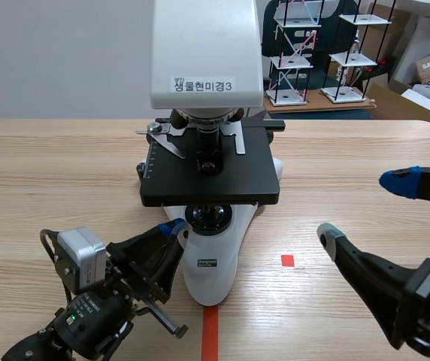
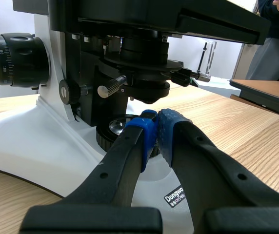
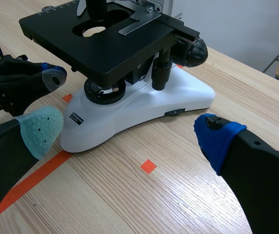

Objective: Return to the home posture

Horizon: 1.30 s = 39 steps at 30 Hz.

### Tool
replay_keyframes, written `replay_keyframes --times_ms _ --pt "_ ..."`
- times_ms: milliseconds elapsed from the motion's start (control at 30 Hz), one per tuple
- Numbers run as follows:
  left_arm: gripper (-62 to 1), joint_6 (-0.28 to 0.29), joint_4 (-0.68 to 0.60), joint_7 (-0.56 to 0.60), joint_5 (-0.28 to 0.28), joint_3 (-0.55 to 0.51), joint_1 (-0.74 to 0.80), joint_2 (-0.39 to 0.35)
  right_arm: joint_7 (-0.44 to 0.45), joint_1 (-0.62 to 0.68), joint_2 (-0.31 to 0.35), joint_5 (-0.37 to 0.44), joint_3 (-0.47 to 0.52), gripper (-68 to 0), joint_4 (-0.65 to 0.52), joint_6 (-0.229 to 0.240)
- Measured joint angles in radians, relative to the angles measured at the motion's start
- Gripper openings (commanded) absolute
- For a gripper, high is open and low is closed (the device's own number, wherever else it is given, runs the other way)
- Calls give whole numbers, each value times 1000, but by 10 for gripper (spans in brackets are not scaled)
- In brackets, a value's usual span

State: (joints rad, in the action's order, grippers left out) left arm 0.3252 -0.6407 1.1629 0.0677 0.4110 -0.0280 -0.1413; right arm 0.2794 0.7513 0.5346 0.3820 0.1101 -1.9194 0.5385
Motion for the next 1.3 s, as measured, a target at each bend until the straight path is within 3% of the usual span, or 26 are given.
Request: replay_keyframes --times_ms 1133,1300 --pt "-564 0 -23 -34 0 -2 24 -10 0 0 0 0 0 -84 0 0" --pt "-437 0 -119 -56 0 -8 120 -79 3 0 0 0 0 -84 0 0"
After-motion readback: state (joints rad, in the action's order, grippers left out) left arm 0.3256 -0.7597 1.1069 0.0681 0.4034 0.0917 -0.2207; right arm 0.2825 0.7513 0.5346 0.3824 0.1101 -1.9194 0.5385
